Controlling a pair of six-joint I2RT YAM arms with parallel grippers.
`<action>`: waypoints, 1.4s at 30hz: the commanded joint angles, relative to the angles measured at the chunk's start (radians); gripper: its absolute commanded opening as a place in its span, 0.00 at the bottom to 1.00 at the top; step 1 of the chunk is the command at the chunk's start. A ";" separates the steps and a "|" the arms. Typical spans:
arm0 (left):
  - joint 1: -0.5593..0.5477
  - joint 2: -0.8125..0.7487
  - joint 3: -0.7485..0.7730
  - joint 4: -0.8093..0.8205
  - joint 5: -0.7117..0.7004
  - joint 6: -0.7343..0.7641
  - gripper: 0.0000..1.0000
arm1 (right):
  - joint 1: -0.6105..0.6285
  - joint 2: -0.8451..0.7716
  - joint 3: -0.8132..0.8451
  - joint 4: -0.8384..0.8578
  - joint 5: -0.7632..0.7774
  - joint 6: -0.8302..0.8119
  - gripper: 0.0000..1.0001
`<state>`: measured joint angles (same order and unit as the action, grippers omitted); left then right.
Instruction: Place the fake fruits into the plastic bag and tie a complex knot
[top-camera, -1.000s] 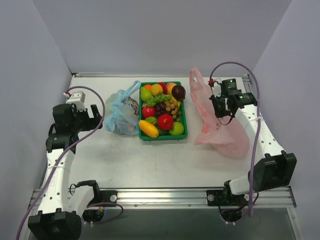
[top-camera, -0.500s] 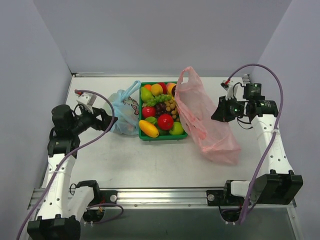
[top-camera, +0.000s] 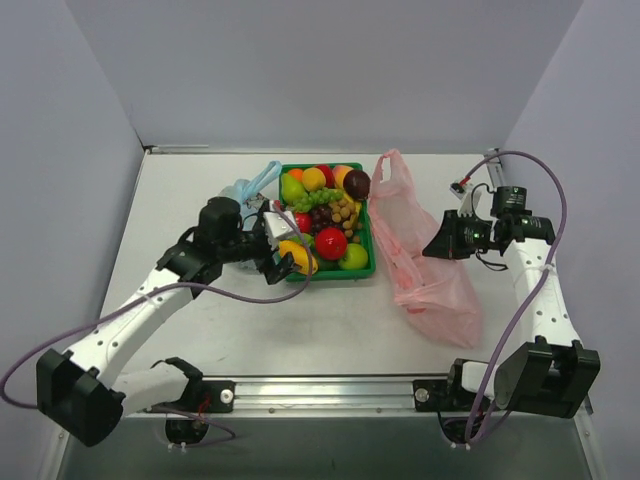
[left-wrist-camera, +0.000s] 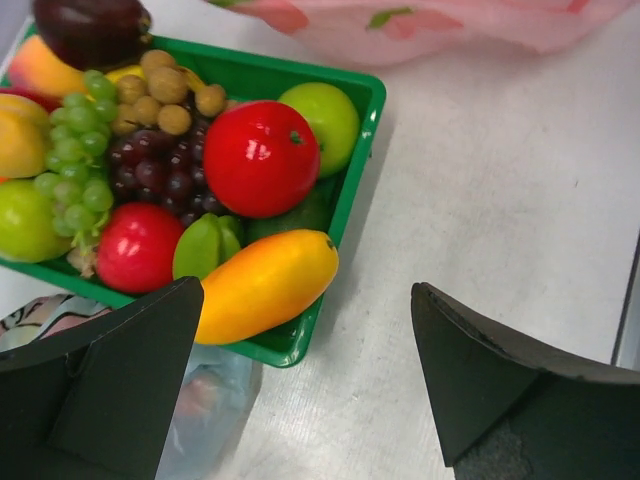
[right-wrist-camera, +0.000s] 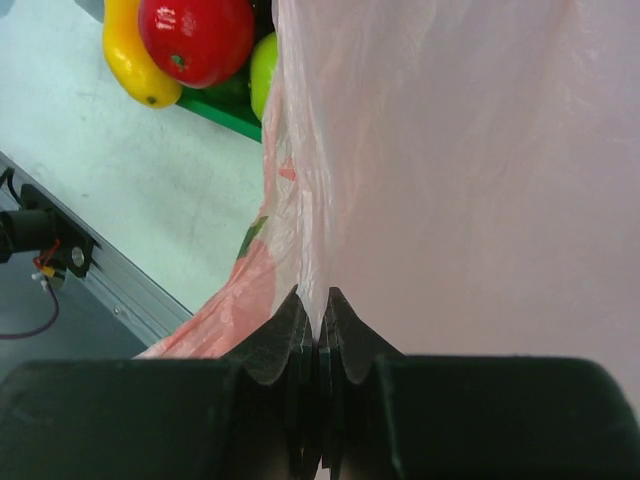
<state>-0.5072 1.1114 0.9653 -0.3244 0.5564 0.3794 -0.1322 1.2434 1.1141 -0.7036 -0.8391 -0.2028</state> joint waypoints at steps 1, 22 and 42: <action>-0.082 0.105 0.065 -0.071 -0.142 0.188 0.97 | -0.020 -0.013 0.003 0.013 -0.072 0.037 0.00; -0.036 0.419 0.150 -0.216 0.042 0.989 0.94 | -0.038 0.014 0.003 0.003 -0.155 0.026 0.00; -0.097 0.300 0.252 -0.240 0.023 0.697 0.37 | -0.142 0.136 0.003 0.009 -0.360 0.097 0.00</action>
<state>-0.5777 1.5150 1.1099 -0.5625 0.5243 1.2461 -0.2611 1.3586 1.1084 -0.6861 -1.1126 -0.1417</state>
